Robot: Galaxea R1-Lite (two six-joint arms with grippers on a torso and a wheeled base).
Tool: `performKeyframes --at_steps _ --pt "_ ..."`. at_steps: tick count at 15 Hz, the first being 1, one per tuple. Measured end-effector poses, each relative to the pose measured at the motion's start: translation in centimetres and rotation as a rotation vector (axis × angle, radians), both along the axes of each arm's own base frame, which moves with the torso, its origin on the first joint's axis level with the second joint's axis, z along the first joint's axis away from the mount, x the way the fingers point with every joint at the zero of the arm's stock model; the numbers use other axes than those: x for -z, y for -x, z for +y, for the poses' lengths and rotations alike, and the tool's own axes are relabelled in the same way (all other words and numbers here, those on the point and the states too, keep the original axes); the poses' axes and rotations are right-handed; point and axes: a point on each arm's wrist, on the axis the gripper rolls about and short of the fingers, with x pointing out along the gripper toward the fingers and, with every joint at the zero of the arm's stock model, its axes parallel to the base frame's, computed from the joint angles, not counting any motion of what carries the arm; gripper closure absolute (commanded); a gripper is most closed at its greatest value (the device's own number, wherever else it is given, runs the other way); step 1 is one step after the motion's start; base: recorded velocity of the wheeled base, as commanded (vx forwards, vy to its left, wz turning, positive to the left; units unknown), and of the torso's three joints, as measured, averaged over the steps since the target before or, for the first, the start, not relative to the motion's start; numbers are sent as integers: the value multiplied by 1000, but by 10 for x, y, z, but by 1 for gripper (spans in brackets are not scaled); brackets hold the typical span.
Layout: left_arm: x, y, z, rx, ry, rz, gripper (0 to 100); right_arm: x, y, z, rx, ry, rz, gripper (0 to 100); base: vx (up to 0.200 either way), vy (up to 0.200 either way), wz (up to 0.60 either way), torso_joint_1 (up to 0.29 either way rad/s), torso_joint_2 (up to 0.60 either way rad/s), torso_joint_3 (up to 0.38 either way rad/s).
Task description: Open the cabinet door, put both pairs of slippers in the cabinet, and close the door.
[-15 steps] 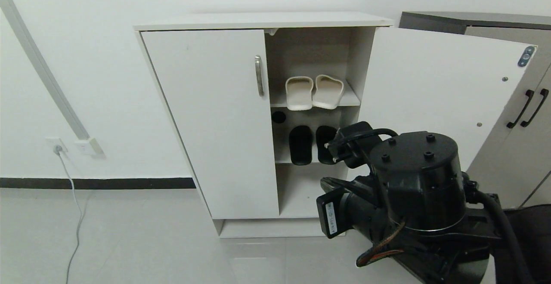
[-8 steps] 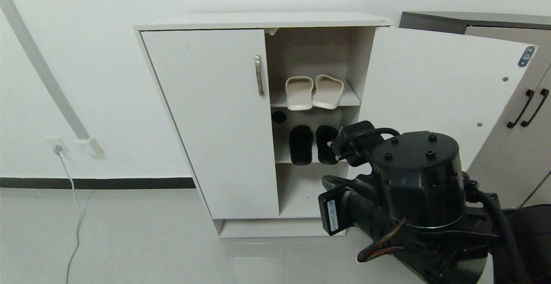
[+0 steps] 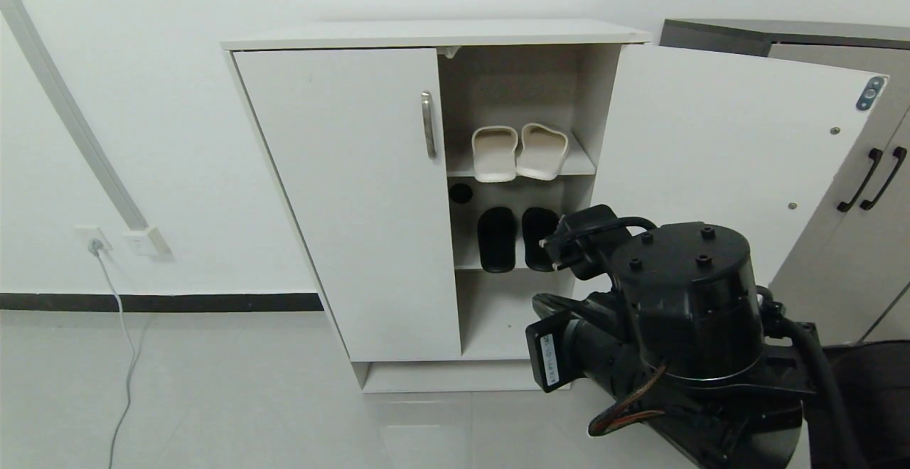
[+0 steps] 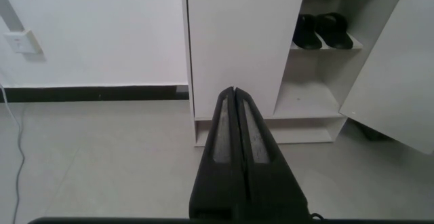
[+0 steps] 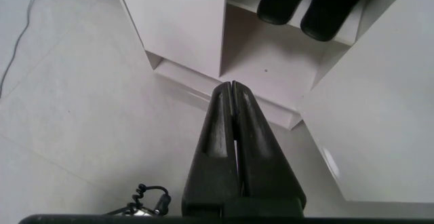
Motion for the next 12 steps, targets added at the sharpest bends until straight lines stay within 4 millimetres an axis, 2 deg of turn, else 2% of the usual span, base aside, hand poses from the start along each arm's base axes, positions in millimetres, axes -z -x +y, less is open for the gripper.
performKeyframes --at_steps 2,4,12 --pt "0 0 0 0 0 0 100 1 -1 0 1 4 2 100 0 0 0 0 -141 -144" --pt "0 0 0 0 0 -1 100 1 -2 1 5 3 1 100 0 0 0 15 -168 -344" --pt "0 0 0 1 0 0 100 3 -6 0 16 10 5 100 0 0 0 72 -480 -361"
